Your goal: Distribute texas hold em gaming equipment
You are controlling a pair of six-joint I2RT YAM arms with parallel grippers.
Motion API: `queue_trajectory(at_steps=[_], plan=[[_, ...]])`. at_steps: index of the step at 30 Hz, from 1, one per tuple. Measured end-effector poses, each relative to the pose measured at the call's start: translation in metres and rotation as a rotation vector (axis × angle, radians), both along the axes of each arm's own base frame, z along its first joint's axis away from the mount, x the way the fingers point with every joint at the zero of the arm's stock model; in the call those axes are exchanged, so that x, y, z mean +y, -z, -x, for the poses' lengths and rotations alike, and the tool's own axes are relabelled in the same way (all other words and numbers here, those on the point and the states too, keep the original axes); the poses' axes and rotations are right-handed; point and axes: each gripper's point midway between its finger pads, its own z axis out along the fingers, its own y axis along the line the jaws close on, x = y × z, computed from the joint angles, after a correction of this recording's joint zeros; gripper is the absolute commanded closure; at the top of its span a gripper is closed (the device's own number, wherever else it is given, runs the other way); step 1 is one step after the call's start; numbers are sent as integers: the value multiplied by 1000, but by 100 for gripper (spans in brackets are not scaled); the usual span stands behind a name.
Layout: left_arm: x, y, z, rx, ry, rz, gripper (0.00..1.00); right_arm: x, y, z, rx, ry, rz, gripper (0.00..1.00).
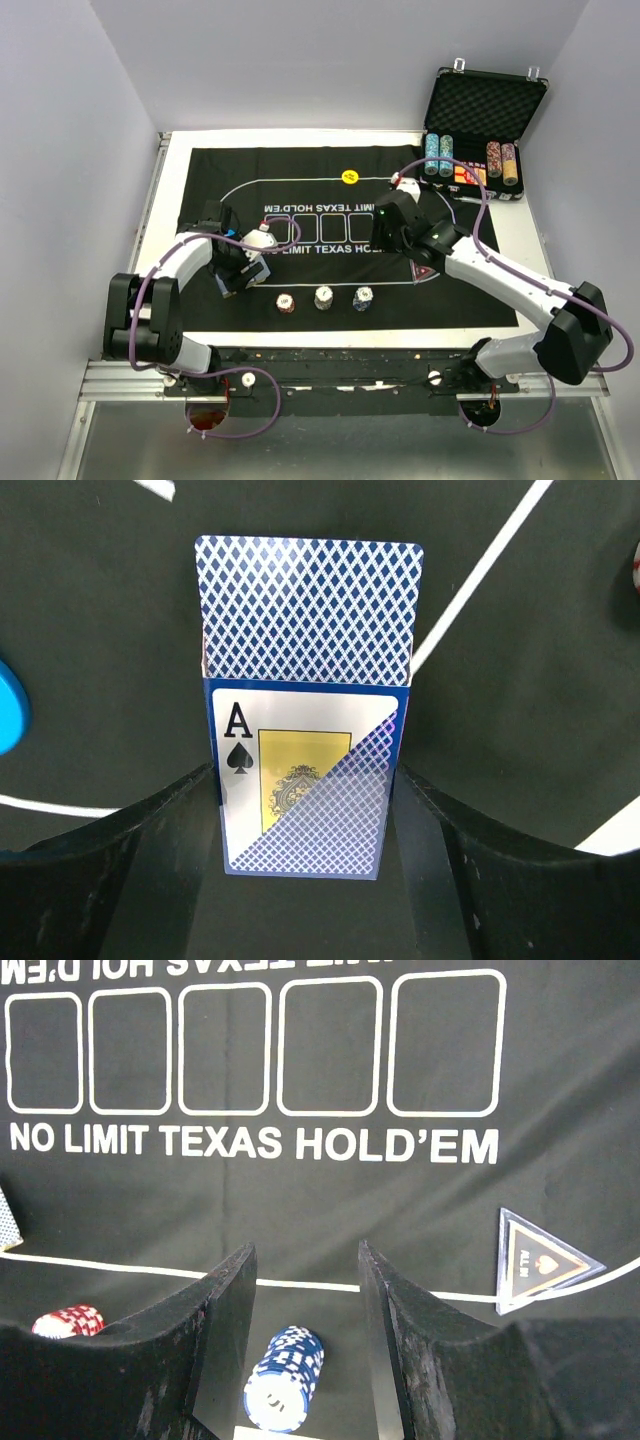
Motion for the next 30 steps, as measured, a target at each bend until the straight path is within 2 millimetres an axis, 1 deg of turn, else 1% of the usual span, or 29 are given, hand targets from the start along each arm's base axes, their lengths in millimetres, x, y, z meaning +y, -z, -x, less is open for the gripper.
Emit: queue_trajectory(at_steps=[6, 10, 13, 16, 17, 20, 23, 25, 27, 30], plan=[[22, 1, 16, -3, -41, -23, 25, 18, 5, 0, 10, -67, 18, 46], [33, 3, 31, -15, -49, -48, 22, 40, 10, 1, 17, -139, 27, 46], [38, 4, 39, -21, -48, -61, 16, 66, 12, 5, 19, -210, 39, 46], [47, 6, 47, -10, -74, -75, 4, 101, 14, 14, 21, -305, 47, 45], [51, 6, 49, -9, -87, -80, 1, 113, 14, 18, 20, -336, 47, 44], [61, 1, 50, -20, -122, -85, 1, 144, 15, 31, 21, -418, 44, 37], [71, -13, 50, -39, -173, -74, 1, 164, 19, 45, 32, -482, 40, 29], [75, -30, 43, -73, -198, -57, 1, 174, 25, 56, 48, -523, 41, 23], [73, -53, 33, -125, -204, -29, 1, 182, 33, 66, 68, -562, 46, 20], [65, -84, 21, -198, -207, 26, 1, 195, 45, 78, 101, -616, 54, 17]])
